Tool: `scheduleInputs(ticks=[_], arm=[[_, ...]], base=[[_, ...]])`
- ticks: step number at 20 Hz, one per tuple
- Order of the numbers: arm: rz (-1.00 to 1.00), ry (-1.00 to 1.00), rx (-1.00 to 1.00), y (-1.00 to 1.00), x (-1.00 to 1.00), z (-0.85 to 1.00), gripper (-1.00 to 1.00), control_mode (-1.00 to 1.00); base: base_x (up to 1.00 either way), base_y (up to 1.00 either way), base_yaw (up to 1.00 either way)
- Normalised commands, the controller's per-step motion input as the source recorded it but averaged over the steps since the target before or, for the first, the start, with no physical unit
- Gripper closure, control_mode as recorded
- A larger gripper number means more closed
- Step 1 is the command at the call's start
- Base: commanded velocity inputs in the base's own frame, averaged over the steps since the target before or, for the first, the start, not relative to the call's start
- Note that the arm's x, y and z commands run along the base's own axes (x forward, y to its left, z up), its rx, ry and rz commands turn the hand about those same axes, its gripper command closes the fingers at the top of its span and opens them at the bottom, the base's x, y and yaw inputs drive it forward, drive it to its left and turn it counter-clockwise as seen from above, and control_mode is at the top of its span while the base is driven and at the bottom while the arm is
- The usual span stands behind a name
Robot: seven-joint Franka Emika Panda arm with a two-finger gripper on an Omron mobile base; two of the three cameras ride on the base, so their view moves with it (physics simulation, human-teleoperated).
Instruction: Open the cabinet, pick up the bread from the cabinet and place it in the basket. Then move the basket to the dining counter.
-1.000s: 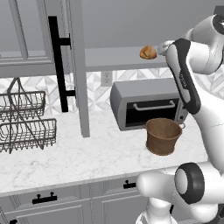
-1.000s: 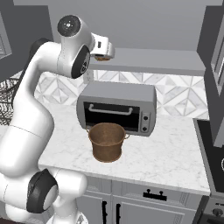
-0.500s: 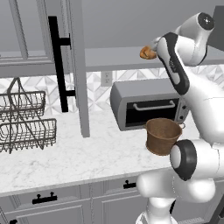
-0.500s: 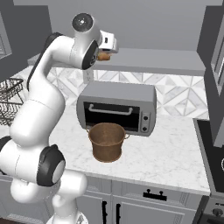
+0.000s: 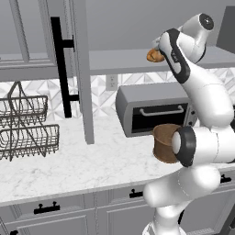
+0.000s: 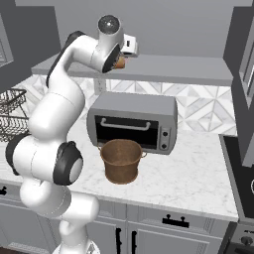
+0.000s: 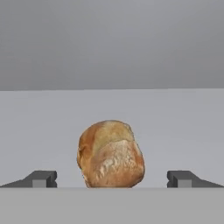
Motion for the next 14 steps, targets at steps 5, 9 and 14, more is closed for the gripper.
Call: scheduleInputs(ticks=[5, 9, 14], arm=[[0.04, 0.17, 0.01, -0.03, 0.41, 0.00, -1.00, -1.00], [0.08, 0.07, 0.00, 0.00, 0.08, -0.11, -1.00, -1.00], [0.12, 0.00, 0.00, 0.00, 0.00, -0.05, -1.00, -1.00]], base=[[0.00, 0.00, 0.00], [0.00, 0.00, 0.00], [0.00, 0.00, 0.00]])
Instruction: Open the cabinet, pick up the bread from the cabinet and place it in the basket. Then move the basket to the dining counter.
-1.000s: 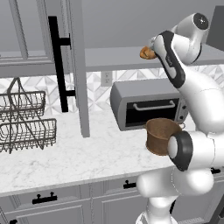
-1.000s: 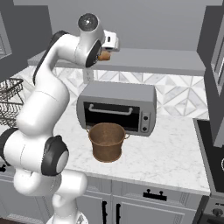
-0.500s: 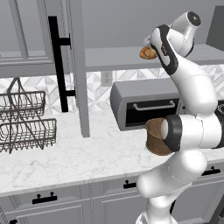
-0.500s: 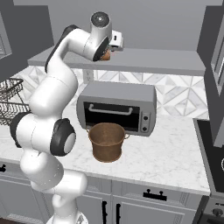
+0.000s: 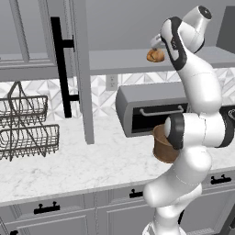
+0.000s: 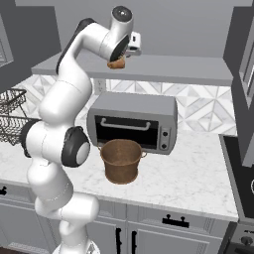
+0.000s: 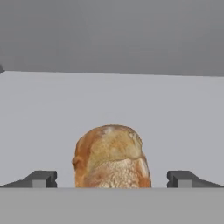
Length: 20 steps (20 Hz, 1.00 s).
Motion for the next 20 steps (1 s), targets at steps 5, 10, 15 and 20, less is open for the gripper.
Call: scheduleInputs(ticks=[5, 10, 15, 20], arm=[[0.08, 0.00, 0.00, 0.03, 0.00, -0.09, -1.00, -1.00], [0.03, 0.00, -0.01, 0.14, 0.00, -0.19, -1.00, -1.00], [0.00, 0.00, -0.01, 0.12, 0.00, -0.12, -1.00, -1.00], [0.00, 0.00, -0.02, 0.04, 0.00, -0.12, -1.00, -1.00]], base=[[0.00, 0.00, 0.00], [0.00, 0.00, 0.00], [0.00, 0.00, 0.00], [0.00, 0.00, 0.00]])
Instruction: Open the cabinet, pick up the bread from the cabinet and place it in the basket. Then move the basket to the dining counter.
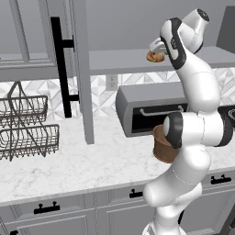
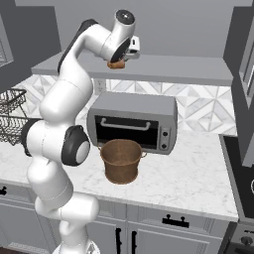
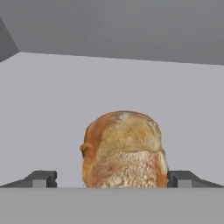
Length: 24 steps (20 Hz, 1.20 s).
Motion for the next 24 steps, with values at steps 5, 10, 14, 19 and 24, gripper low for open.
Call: scheduleInputs(ticks=[5, 10, 14, 19, 24], arm=[[0.00, -0.07, -0.04, 0.00, 0.06, -0.23, -1.00, -1.00], [0.00, -0.08, -0.01, 0.00, 0.14, -0.04, -1.00, -1.00], [0.00, -0.04, 0.00, 0.00, 0.08, 0.00, -1.00, -1.00], [0.00, 0.00, 0.00, 0.07, 0.02, 0.00, -1.00, -1.00], [0.02, 0.00, 0.00, 0.13, 0.00, -0.01, -1.00, -1.00]], base=[[0.00, 0.00, 0.00], [0.00, 0.00, 0.00], [0.00, 0.00, 0.00], [0.00, 0.00, 0.00], [0.00, 0.00, 0.00]])
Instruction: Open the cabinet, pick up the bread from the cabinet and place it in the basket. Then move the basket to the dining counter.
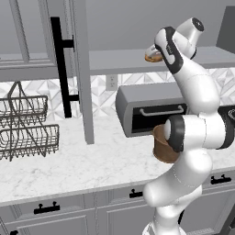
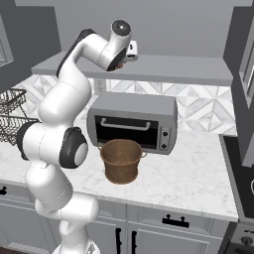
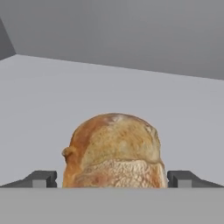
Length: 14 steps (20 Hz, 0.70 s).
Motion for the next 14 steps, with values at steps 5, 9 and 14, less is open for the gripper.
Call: scheduleInputs(ticks=[5, 9, 14], arm=[[0.03, 0.00, 0.00, 0.14, 0.03, -0.07, 1.00, -1.00], [0.00, -0.08, 0.00, 0.03, 0.00, 0.00, 1.00, -1.00], [0.00, -0.22, 0.00, 0.00, -0.07, 0.00, 1.00, -1.00]], base=[[0.00, 0.00, 0.00], [0.00, 0.00, 0.00], [0.00, 0.00, 0.00]])
